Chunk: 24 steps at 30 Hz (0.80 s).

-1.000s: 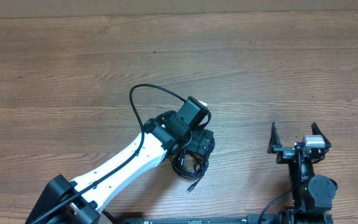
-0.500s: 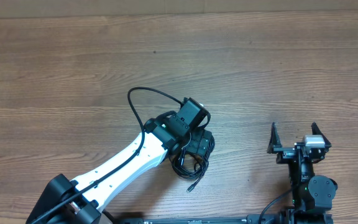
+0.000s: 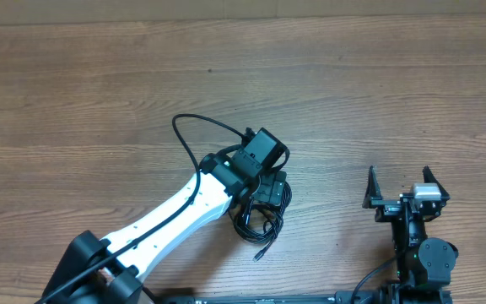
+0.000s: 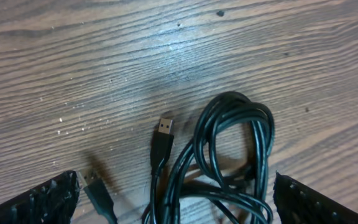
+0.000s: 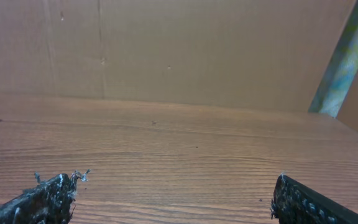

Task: Untangle cables
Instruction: 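Lower the open left gripper over the cable bundle, then close the left gripper on the cable loops and lift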

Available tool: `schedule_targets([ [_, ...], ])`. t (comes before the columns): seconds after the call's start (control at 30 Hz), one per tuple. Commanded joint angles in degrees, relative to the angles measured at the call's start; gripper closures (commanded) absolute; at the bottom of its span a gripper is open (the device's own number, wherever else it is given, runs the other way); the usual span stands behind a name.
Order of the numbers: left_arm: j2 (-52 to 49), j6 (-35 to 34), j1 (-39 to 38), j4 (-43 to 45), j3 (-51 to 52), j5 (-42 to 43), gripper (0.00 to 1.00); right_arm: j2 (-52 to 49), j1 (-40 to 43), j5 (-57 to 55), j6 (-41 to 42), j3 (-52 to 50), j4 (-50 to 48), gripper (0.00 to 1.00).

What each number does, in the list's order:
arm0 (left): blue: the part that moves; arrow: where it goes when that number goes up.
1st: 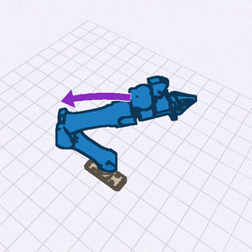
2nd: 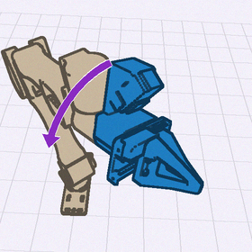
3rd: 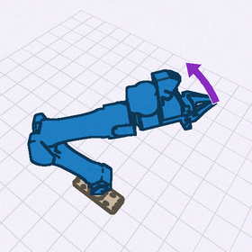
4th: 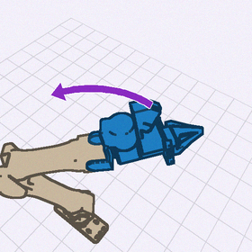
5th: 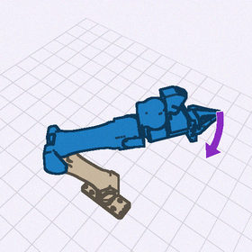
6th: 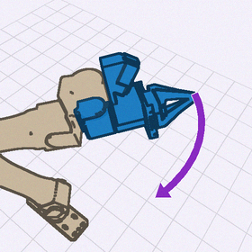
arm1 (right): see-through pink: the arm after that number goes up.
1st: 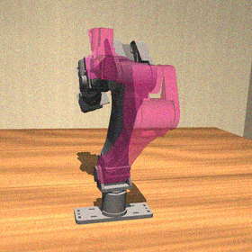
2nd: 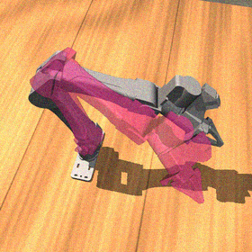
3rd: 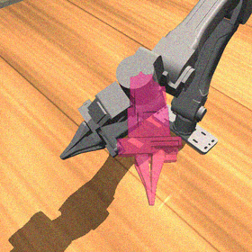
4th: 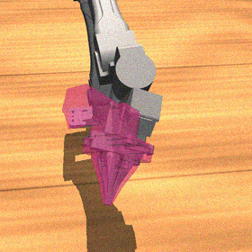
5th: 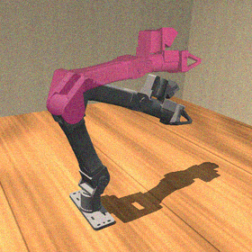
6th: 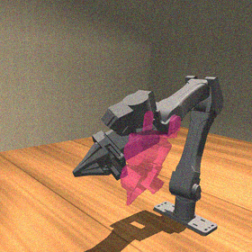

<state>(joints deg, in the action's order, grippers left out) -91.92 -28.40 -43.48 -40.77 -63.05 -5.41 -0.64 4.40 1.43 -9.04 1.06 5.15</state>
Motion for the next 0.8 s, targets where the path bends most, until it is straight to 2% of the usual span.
schedule_targets([
  [0.0, -2.75, -0.98, -0.11, 0.70, -1.20, -1.16, 0.00, 0.09, -0.20, -0.50, 0.20, -0.57, -0.31, 0.00],
  [0.23, -5.70, -1.01, -0.11, 1.29, -1.20, -0.76, 0.02, 0.09, -0.20, -0.50, 0.20, -0.57, -0.31, 0.00],
  [0.33, -5.97, -1.01, -0.11, 2.23, -1.20, -0.94, 0.11, 0.09, -0.20, -0.50, 0.20, -0.57, -0.31, 0.00],
  [0.43, -6.21, -0.96, -0.11, 2.95, -1.20, -1.22, 0.34, 0.09, -0.20, -0.50, 0.17, -0.57, -0.31, 0.00],
  [0.5, -6.25, -0.96, -0.11, 3.34, -1.18, -1.22, 0.39, 0.09, -0.20, -0.50, 0.20, -0.57, -0.31, 0.00],
  [0.53, -6.25, -0.96, -0.11, 3.43, -1.18, -1.22, 0.39, 0.09, -0.20, -0.50, 0.20, -0.57, -0.31, 0.00],
  [0.67, -6.34, -0.94, -0.11, 3.54, -1.18, -1.22, 0.24, 0.09, -0.20, -0.48, 0.20, -0.57, -0.31, 0.00],
  [0.77, -6.45, -0.94, -0.11, 3.58, -1.18, -1.22, 0.22, 0.09, -0.20, -0.50, 0.20, -0.57, -0.31, 0.00],
])
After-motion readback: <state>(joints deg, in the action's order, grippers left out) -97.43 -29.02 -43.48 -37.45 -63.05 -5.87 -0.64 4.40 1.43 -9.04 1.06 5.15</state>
